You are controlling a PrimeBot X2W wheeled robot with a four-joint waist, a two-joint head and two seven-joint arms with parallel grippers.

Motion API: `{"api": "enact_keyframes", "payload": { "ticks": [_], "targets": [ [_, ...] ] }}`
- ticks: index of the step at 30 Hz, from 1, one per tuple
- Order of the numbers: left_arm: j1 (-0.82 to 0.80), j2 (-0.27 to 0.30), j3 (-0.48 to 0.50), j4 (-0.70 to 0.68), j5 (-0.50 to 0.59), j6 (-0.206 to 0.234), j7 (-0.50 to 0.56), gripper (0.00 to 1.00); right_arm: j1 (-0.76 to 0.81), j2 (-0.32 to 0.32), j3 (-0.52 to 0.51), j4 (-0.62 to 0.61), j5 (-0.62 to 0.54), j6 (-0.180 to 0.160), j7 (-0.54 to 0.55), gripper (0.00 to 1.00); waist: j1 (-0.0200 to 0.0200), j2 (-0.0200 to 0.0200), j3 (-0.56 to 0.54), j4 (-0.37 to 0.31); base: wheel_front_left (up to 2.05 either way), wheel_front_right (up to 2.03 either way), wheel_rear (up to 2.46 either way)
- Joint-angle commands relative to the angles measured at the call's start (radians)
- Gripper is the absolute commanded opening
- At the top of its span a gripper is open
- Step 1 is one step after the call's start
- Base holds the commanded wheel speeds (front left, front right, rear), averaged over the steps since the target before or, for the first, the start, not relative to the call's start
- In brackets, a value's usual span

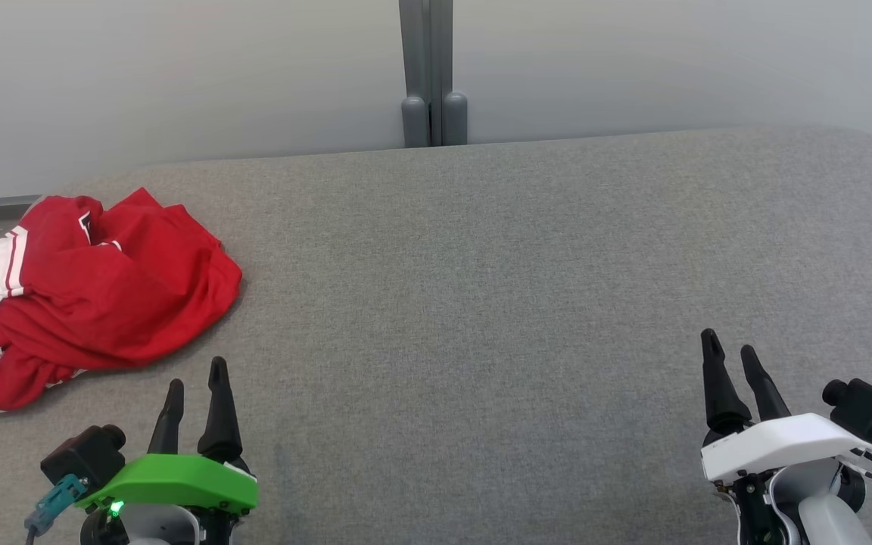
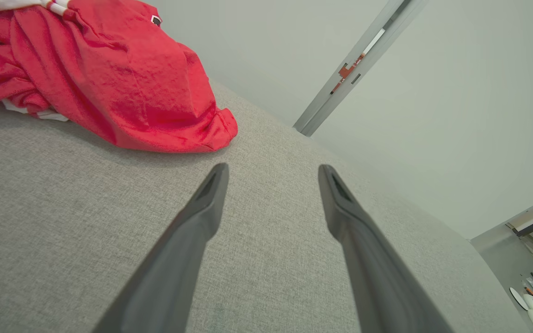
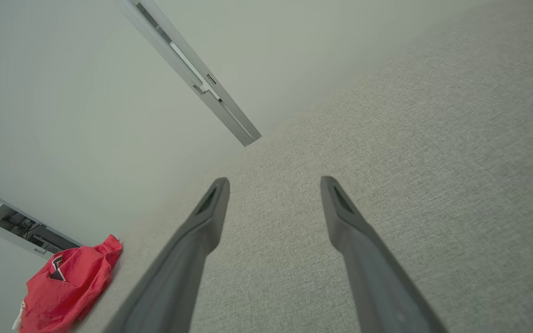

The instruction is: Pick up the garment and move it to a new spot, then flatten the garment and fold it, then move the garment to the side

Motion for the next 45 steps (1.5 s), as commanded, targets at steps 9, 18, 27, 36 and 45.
{"api": "enact_keyframes", "payload": {
  "ticks": [9, 18, 27, 36, 45],
  "targets": [
    [-0.003, 0.008, -0.019, -0.012, 0.119, 0.006, -0.03, 1.0, -0.002, -0.007, 0.006, -0.001, -0.107, 0.005, -0.031, 1.0, 0.0, -0.0001, 0.0, 0.0, 0.0, 0.0, 0.0],
    [0.002, 0.009, -0.034, -0.014, 0.207, 0.018, -0.053, 1.0, 0.005, -0.008, 0.004, -0.003, -0.194, 0.005, -0.054, 1.0, 0.0, -0.0001, 0.002, 0.004, 0.0, 0.0, 0.0],
    [0.007, 0.01, -0.045, -0.012, 0.286, 0.027, -0.078, 1.0, 0.01, -0.009, 0.014, 0.005, -0.29, 0.004, -0.079, 1.0, 0.0, -0.0001, -0.002, 0.008, 0.0, 0.0, 0.0],
    [0.007, 0.011, -0.057, -0.001, 0.343, 0.03, -0.096, 1.0, 0.012, -0.009, 0.023, 0.019, -0.372, 0.004, -0.098, 1.0, 0.0, -0.0001, -0.011, 0.011, 0.0, 0.0, 0.0],
    [0.018, 0.011, -0.069, 0.008, 0.384, 0.031, -0.113, 1.0, 0.016, -0.01, 0.03, 0.029, -0.45, 0.005, -0.114, 1.0, 0.0, -0.0001, -0.022, 0.013, 0.0, 0.0, 0.0]
  ]
}}
